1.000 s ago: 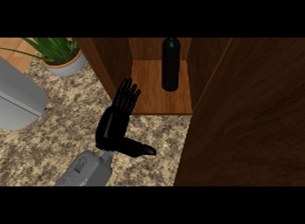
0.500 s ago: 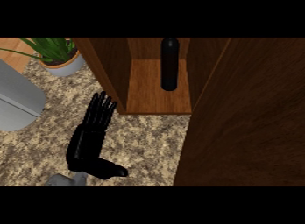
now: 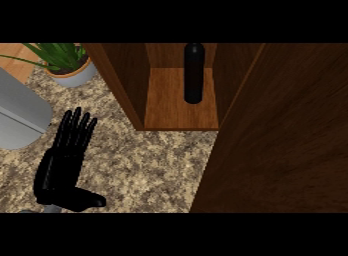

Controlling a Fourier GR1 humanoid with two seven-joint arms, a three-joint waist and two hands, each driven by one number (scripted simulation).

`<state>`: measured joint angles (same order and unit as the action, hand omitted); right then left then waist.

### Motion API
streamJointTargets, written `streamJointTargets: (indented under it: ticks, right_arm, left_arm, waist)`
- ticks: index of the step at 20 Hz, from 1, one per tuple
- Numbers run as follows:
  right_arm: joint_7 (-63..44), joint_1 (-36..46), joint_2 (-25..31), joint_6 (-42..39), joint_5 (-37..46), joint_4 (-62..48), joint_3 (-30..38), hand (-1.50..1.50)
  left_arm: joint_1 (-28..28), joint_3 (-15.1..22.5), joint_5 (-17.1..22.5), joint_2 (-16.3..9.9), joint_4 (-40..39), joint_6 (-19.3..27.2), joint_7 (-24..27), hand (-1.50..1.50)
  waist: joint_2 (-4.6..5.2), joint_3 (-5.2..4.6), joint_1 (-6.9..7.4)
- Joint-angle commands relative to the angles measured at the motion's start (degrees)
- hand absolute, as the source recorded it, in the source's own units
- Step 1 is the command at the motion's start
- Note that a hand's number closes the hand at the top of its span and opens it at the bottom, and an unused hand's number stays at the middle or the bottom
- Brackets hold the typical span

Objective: Pick up the wine, place it into the cabinet and close the cabinet

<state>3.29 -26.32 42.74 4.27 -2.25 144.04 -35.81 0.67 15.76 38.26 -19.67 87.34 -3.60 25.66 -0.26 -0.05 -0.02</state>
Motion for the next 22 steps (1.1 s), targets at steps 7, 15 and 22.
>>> streamJointTargets:
  ticks: [7, 15, 22]
  right_arm:
    - [-8.6, 3.3, -3.8, 0.6, 1.5, 10.7, -8.6, 1.50]
    - [-15.6, 10.5, -8.0, 1.3, 1.8, 10.1, -12.3, 1.50]
    - [-17.4, 16.8, -13.2, 0.4, -0.8, 5.1, -12.8, 1.50]
  left_arm:
    - [4.3, -9.7, 5.7, -8.3, 0.0, -8.9, -0.2, -1.50]
    - [5.2, -13.0, 8.1, -11.1, -0.5, -13.6, -1.3, -1.50]
    - [3.2, -13.7, 9.3, -11.9, -1.2, -14.4, -3.7, -1.50]
  waist:
    - [0.10, -0.12, 0.43]
    - [0.21, -0.28, 1.18]
    - [0.41, -0.31, 2.00]
